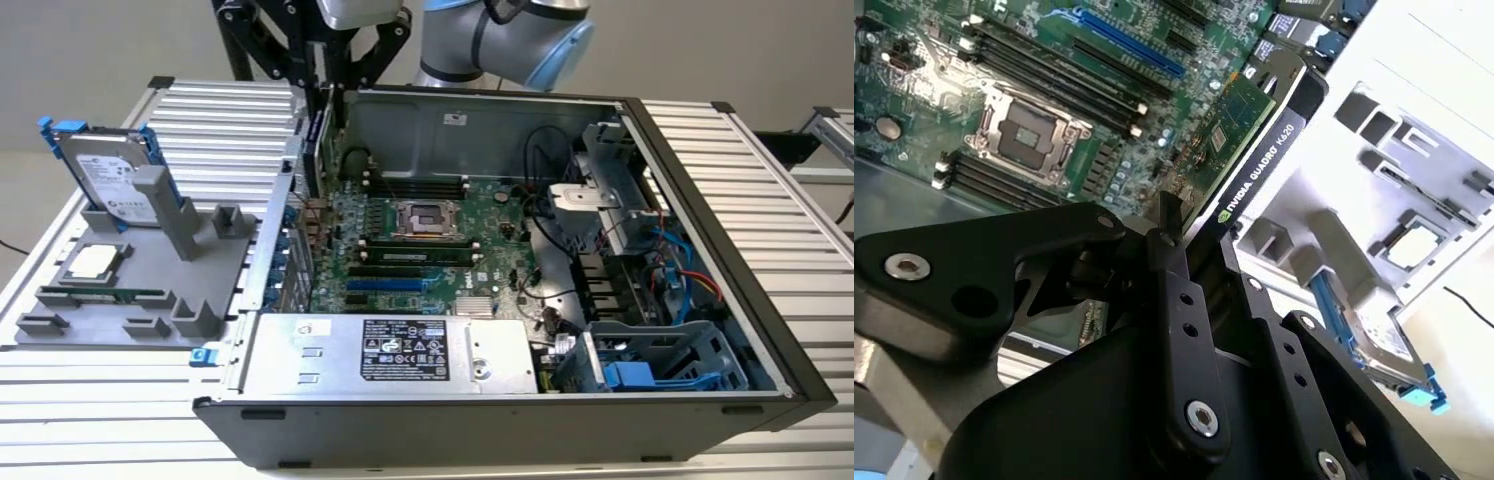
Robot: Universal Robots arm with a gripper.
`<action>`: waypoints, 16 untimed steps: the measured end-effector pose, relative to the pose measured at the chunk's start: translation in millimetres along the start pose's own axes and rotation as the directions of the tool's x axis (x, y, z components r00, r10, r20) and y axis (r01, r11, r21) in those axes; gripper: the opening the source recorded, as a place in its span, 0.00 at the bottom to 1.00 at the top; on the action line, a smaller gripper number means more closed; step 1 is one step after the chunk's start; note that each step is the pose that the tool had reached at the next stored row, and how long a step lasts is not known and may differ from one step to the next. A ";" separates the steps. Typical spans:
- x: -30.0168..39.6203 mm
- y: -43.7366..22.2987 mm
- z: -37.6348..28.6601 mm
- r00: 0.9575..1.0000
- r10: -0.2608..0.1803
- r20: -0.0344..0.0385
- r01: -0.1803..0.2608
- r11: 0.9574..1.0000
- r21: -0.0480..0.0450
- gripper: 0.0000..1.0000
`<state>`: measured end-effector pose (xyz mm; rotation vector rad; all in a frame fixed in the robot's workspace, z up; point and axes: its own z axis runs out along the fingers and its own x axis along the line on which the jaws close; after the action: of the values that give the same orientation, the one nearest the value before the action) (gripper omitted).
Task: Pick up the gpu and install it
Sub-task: 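Pick up the gpu and move the gpu toward the slot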
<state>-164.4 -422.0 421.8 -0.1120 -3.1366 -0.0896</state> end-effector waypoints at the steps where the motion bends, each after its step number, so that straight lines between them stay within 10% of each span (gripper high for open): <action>1: -1.3 0.1 0.0 1.000 0.000 0.000 0.000 1.000 0.000 0.00; 16: -21.6 1.5 0.0 1.000 0.000 0.000 0.000 1.000 0.000 0.00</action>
<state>-142.7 -422.0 421.8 -0.1120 -3.1366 -0.0897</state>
